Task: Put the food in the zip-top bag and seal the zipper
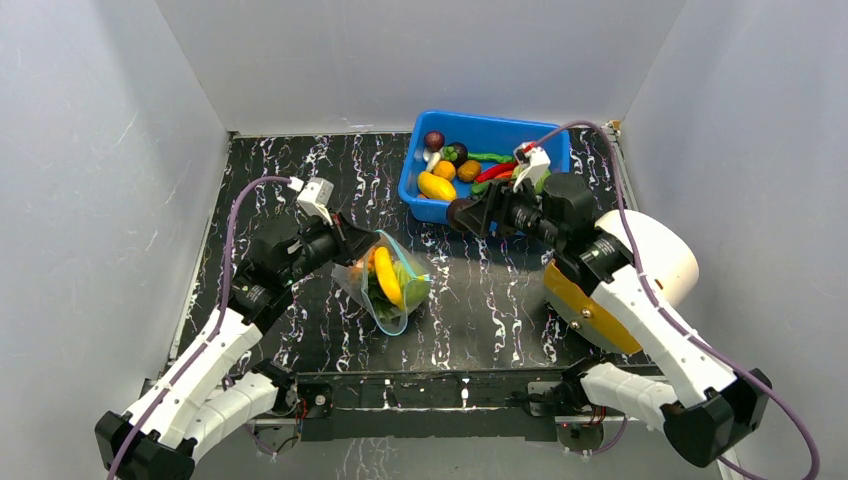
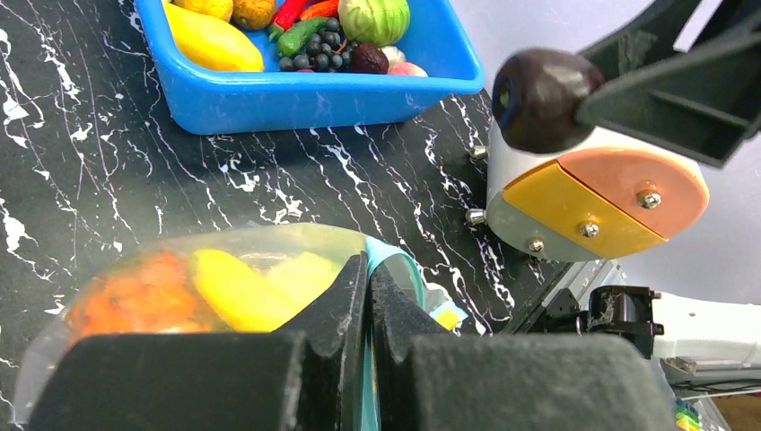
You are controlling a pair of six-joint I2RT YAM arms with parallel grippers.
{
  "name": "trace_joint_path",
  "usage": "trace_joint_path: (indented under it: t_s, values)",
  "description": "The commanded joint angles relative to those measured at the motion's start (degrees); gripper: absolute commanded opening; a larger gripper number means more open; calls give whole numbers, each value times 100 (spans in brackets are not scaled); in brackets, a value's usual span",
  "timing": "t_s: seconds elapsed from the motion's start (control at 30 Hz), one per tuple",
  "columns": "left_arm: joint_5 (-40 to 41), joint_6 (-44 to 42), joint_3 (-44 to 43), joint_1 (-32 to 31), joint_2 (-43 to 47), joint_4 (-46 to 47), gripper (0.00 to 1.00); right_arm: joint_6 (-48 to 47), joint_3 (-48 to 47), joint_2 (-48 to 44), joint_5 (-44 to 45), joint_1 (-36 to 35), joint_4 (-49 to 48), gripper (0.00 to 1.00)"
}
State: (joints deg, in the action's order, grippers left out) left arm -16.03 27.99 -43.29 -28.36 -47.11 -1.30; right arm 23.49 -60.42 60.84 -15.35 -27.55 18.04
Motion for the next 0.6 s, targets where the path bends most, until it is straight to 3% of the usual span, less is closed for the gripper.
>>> trace_joint_path:
  t_s: [0.0, 0.17, 0.57]
  values:
    - [79, 232, -147, -20, 28, 533, 0, 320, 336, -439, -111, -246, -585, 37]
    - [116, 147, -54, -20, 70, 399, 0, 550, 388, -543, -122, -691, -568, 36]
    - [90, 193, -34, -17, 68, 197, 0, 736, 597, -368, 1119, -2338, -843, 36]
